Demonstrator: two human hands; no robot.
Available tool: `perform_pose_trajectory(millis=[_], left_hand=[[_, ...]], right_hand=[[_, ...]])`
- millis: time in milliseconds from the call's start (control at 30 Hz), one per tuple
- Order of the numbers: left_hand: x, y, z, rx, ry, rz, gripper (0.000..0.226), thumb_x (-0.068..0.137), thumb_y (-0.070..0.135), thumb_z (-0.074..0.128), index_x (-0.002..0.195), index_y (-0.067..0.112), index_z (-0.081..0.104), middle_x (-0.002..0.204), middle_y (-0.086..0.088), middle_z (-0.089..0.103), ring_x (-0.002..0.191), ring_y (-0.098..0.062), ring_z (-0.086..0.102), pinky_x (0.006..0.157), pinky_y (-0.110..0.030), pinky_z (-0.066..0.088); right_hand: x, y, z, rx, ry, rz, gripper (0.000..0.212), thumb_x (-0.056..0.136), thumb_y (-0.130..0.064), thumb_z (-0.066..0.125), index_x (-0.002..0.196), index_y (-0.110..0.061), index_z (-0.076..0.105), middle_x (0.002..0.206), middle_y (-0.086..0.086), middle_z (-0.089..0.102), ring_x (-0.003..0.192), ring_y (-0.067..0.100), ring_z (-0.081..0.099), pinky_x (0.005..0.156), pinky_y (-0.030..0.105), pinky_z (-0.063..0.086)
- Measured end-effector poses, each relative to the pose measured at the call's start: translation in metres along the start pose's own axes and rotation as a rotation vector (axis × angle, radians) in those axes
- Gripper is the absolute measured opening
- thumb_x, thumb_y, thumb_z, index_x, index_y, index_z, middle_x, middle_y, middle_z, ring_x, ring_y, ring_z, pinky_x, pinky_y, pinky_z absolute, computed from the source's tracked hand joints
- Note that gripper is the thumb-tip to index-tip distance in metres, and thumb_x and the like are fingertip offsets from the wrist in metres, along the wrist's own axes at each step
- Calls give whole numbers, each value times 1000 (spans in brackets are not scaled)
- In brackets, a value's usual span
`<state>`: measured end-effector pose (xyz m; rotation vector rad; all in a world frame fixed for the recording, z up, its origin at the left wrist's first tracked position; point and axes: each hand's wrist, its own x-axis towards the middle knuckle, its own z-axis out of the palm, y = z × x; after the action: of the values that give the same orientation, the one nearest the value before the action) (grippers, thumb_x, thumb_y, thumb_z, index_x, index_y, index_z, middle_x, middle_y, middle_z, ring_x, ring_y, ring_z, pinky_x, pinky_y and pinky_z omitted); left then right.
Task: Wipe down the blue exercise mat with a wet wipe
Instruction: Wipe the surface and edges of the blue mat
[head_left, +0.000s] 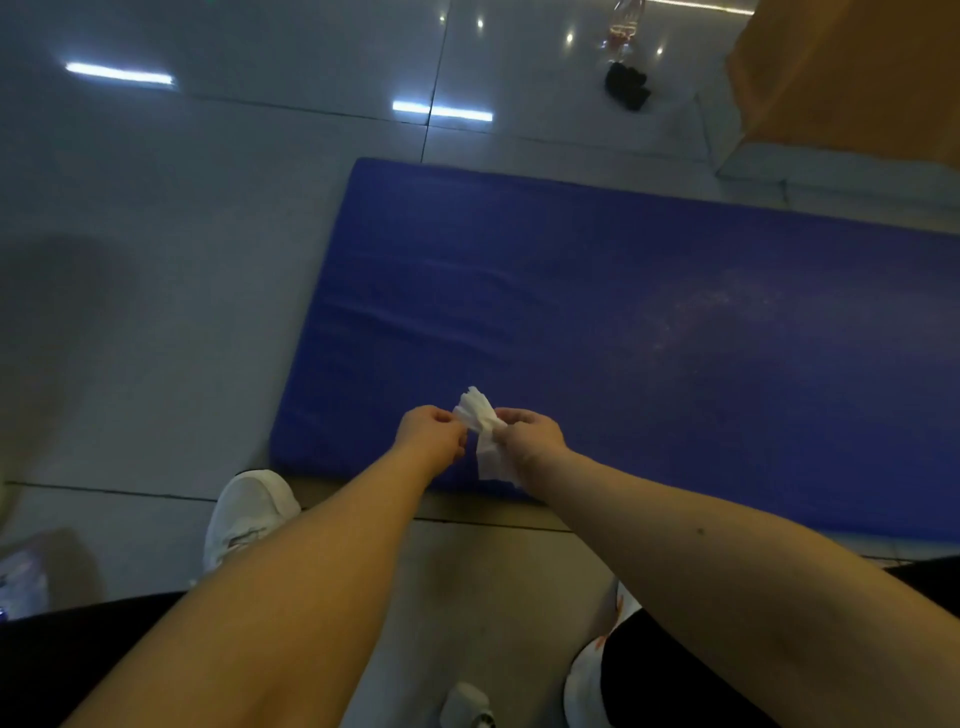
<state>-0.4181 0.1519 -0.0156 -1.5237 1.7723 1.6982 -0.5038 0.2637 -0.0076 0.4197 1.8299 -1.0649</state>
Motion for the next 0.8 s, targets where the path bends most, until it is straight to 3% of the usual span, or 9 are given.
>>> perform_pose_trajectory(millis=[100, 233, 300, 400, 467, 533, 633, 800], left_hand=[[3, -4, -2, 57, 71, -22, 13, 95, 32, 65, 95, 20, 59, 101, -6, 63, 92, -22, 63, 90, -42, 57], [-1, -2, -3, 23, -32, -55, 18, 96, 36, 64, 101, 20, 58, 106, -6, 63, 97, -21, 64, 89, -38, 57], [-2, -1, -3, 42, -66, -17, 14, 94, 34, 67, 96, 23, 58, 107, -5, 63, 97, -20, 64, 88, -37, 57], [-2, -4, -4, 72, -66, 23, 10, 93, 28, 70, 94, 24, 60, 104, -3, 65, 94, -18, 65, 80, -33, 56], [-3, -5, -5, 97, -61, 34, 8, 94, 25, 68, 99, 21, 63, 104, -4, 66, 92, -16, 65, 71, -27, 52], [-3, -7, -6, 104, -35, 40, 9, 95, 24, 66, 102, 18, 63, 104, -5, 66, 90, -16, 64, 69, -27, 50], [0, -7, -8, 104, 48, -2, 19, 98, 25, 59, 115, 15, 57, 105, -7, 61, 91, -19, 62, 70, -30, 50], [0, -4, -11, 34, 70, -67, 25, 100, 33, 55, 121, 19, 52, 105, -6, 60, 91, -21, 65, 85, -39, 58]], right_hand=[[4, 1, 9, 39, -3, 14, 14, 101, -18, 57, 113, -20, 65, 118, 11, 64, 103, 28, 65, 91, 46, 59], [11, 9, 14, 46, -49, -24, 29, 101, -14, 53, 126, -3, 62, 123, 22, 66, 97, 31, 68, 90, 47, 58], [5, 7, 12, 84, -71, 76, 24, 100, -19, 57, 121, -8, 58, 118, 20, 65, 100, 34, 66, 82, 45, 59], [8, 5, 11, 127, -150, 184, 44, 95, -49, 61, 123, -15, 60, 114, 15, 68, 102, 33, 67, 83, 45, 58], [13, 7, 14, 101, -205, 195, 62, 80, -64, 71, 121, -19, 64, 115, 13, 71, 103, 33, 69, 86, 46, 58], [11, 5, 14, 12, -188, 150, 55, 80, -50, 78, 122, -18, 62, 118, 12, 69, 106, 32, 67, 92, 47, 57], [16, 4, 12, -22, -73, 67, 35, 93, -20, 68, 125, -9, 61, 123, 18, 67, 111, 33, 66, 98, 46, 55], [19, 7, 9, -68, -26, -66, 28, 93, -14, 61, 120, -5, 68, 123, 19, 68, 114, 36, 66, 96, 48, 56]])
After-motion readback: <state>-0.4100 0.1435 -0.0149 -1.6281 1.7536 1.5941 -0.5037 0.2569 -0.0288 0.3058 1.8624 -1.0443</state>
